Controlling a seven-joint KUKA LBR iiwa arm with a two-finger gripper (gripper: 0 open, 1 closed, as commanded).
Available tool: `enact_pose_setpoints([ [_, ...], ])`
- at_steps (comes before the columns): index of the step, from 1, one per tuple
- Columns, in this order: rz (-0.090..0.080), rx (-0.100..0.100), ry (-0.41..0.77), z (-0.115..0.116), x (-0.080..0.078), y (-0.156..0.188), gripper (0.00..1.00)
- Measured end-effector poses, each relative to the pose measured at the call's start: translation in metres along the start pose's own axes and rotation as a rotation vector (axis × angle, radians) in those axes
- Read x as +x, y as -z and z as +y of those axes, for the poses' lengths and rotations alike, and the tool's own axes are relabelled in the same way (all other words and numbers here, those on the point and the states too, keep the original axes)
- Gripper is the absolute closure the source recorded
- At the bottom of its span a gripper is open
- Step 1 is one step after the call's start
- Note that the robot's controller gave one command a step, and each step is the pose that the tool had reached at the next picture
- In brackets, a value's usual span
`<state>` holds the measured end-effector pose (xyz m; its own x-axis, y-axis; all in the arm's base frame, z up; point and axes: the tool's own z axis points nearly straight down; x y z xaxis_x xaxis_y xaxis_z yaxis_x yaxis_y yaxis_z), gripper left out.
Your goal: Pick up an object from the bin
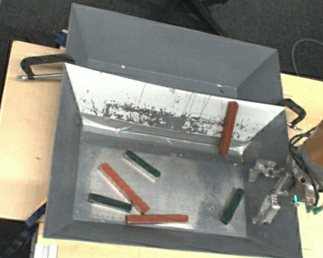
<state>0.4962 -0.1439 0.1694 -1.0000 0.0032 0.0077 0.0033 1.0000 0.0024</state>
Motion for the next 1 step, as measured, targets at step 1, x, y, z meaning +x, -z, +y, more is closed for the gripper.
enact_pose_setpoints([
  [1, -0.008, 0.002, 0.003, 0.0007, -0.002, 0.0043, 0.0],
])
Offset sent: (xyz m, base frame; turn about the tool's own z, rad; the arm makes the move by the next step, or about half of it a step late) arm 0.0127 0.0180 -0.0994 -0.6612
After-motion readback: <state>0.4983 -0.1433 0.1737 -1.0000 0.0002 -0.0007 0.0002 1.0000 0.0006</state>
